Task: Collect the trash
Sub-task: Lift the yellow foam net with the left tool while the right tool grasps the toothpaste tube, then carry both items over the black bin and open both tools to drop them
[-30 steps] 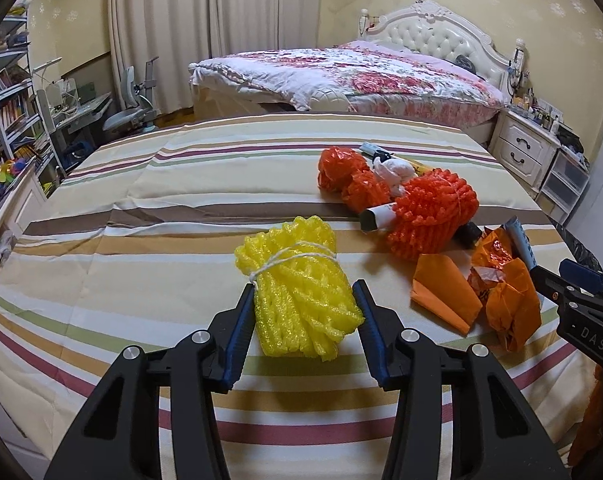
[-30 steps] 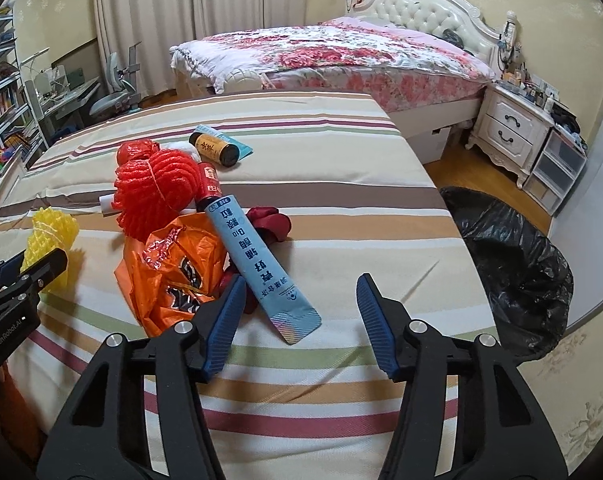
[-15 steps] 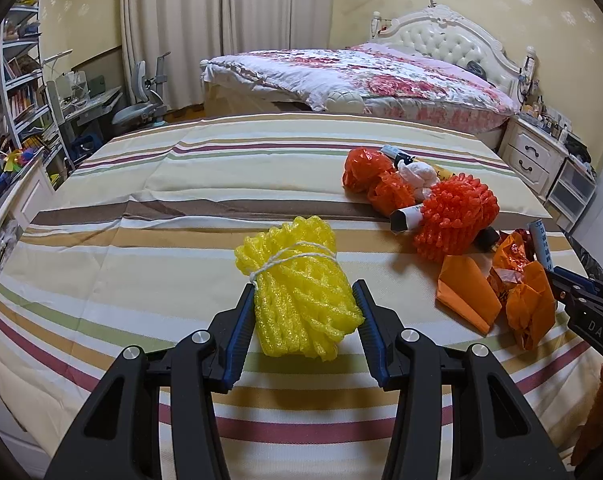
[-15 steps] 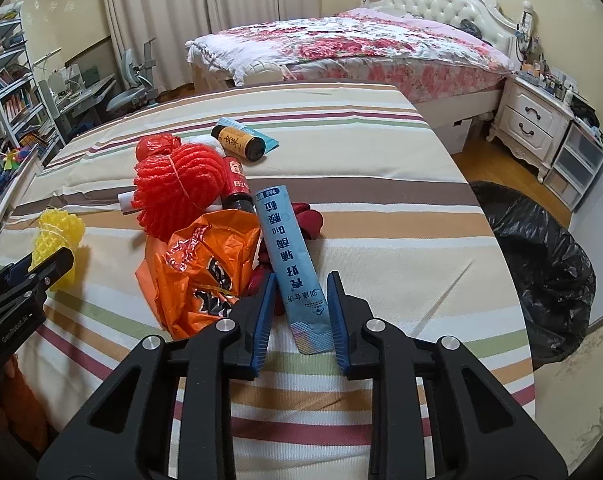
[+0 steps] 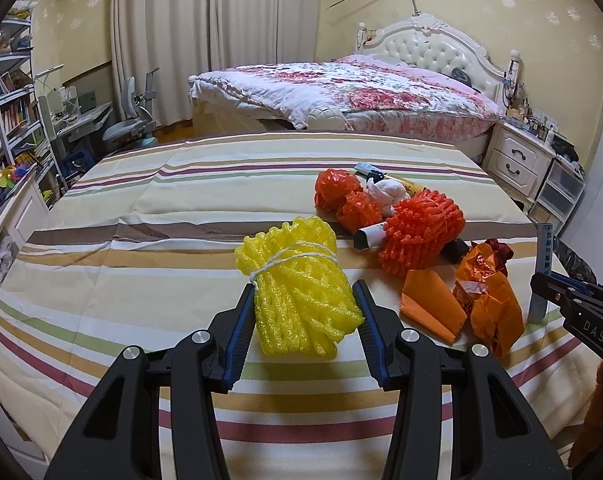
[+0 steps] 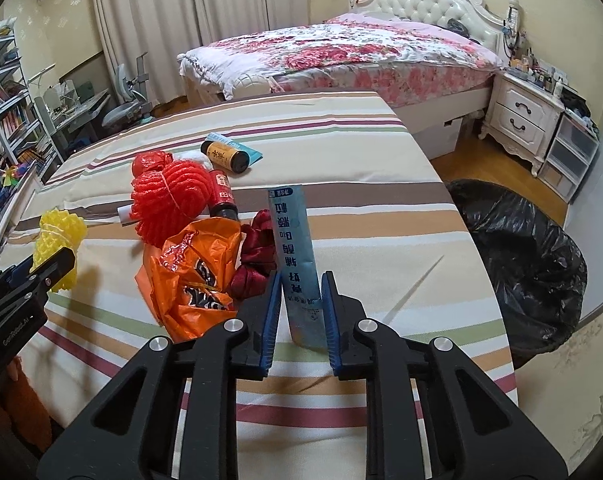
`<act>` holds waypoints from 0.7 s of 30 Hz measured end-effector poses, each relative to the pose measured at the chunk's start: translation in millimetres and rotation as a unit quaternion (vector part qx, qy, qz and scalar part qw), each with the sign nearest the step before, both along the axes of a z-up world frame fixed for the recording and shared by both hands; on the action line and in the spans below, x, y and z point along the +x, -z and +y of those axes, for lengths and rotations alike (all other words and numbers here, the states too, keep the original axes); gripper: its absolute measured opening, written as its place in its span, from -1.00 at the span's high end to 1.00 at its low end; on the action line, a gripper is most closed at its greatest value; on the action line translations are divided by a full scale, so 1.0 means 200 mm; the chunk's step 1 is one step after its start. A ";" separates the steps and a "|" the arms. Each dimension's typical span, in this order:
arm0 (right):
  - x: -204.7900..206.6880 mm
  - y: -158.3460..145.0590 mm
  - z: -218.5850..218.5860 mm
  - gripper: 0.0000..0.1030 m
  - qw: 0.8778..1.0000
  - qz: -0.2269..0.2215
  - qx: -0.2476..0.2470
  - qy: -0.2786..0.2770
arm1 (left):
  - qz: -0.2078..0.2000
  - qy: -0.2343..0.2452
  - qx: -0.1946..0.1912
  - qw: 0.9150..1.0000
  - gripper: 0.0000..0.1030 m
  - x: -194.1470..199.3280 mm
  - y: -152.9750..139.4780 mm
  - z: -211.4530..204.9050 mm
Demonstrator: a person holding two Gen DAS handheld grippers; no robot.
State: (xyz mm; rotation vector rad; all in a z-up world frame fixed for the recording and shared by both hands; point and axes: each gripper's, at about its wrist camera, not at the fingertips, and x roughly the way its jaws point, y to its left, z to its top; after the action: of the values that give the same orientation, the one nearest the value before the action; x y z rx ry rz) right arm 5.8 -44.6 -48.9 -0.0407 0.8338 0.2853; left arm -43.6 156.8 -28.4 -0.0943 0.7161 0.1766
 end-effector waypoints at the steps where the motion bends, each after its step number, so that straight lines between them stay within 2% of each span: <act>1: 0.00 0.00 -0.01 0.61 1.000 0.000 0.002 0.001 | -0.001 0.001 0.000 1.000 0.07 0.00 0.00 -0.01; 12: 0.03 -0.05 -0.06 0.62 1.000 -0.011 0.011 0.017 | -0.001 0.004 -0.001 1.000 0.07 0.03 0.01 -0.02; 21: 0.05 -0.10 -0.21 0.63 0.998 -0.022 0.009 0.055 | -0.026 0.046 -0.001 0.999 0.07 0.08 -0.06 -0.19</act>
State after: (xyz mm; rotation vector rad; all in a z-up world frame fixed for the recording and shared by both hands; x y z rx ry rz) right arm 15.9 -86.6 -29.7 0.0151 0.7869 0.1865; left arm -27.8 118.0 -17.0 -0.0683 0.6664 0.0851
